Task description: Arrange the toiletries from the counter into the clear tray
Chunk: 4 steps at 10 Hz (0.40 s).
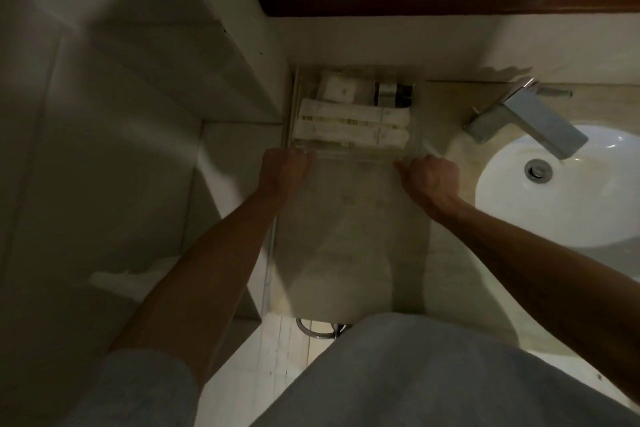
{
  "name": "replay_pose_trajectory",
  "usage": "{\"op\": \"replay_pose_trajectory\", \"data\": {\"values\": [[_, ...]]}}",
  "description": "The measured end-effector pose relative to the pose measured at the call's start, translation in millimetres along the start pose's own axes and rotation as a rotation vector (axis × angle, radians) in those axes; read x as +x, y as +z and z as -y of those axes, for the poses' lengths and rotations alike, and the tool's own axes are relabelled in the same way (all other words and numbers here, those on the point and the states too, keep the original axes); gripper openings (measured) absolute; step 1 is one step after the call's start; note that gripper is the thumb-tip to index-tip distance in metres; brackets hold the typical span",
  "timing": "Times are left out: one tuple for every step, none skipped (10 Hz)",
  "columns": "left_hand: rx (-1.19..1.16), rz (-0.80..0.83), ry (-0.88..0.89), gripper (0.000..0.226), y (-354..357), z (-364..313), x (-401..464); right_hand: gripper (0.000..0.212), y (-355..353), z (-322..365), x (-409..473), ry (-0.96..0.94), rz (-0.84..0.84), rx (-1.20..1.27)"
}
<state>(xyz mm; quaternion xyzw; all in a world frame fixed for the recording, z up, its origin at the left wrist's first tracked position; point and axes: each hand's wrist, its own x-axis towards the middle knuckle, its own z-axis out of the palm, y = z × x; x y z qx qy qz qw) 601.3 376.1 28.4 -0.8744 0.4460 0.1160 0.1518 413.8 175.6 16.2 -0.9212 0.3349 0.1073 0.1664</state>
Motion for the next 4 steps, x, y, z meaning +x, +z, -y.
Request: {"op": "replay_pose_trajectory", "data": {"values": [[0.012,0.013,0.006,0.032,-1.4,-0.4,7.5,0.05,2.5,2.2,6.3,0.003,0.023,-0.027],[-0.005,0.009,-0.001,0.042,-1.6,-2.6,7.4,0.045,1.8,3.8,6.9,-0.029,0.028,-0.101],[-0.048,0.0,0.002,0.045,1.3,-0.8,8.1,0.052,2.5,1.5,5.9,-0.011,0.048,-0.049],[-0.114,-0.048,0.043,0.042,4.2,-1.4,9.2,0.056,-5.0,-1.9,0.9,0.008,0.017,0.01]]}}
